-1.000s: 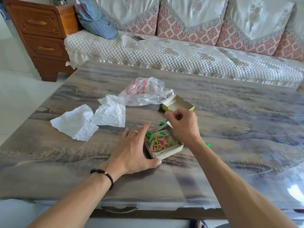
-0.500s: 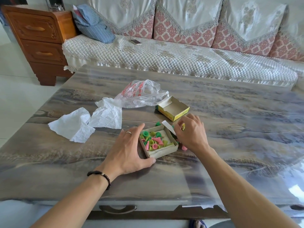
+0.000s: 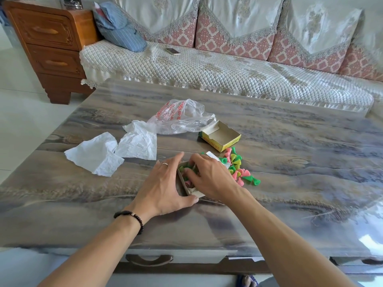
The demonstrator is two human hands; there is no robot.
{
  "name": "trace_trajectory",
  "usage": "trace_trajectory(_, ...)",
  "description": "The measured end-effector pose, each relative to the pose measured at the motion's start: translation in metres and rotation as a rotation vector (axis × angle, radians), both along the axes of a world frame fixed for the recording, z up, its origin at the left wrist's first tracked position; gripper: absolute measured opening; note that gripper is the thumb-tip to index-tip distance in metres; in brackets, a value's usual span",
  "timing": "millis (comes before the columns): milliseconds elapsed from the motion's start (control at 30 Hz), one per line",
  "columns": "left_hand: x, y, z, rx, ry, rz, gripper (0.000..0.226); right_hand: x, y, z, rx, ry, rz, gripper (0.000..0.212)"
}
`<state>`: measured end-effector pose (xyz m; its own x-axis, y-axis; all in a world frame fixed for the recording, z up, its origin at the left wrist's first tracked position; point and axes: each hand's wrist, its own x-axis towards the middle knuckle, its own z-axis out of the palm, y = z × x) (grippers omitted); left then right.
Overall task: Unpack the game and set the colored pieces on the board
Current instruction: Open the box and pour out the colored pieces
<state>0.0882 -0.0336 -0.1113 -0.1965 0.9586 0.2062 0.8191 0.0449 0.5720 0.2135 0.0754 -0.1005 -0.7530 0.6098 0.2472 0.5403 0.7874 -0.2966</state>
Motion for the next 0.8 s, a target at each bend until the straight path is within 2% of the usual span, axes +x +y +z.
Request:
trace_trajectory(300, -0.002, 0.001, -0.001, 0.003, 0.006, 0.001, 0.112, -0.004, 0.010, 0.006, -0.161, 0.046, -0.141, 0.024)
trace_trajectory(567, -0.005, 0.004, -0.007, -0.017, 0.024, 0.001, 0.114, 0.018, 0.039, 0.026, -0.253, 0.456, -0.452, 0.024)
trace_trajectory(667, -0.004, 0.004, -0.006, -0.025, 0.036, 0.004, 0.115, 0.037, 0.057, 0.019, -0.131, 0.395, -0.506, 0.024)
trace_trajectory(800, -0.004, 0.005, -0.005, -0.025, 0.034, -0.005, 0.115, 0.045, 0.064, 0.005, -0.006, 0.283, -0.440, 0.024)
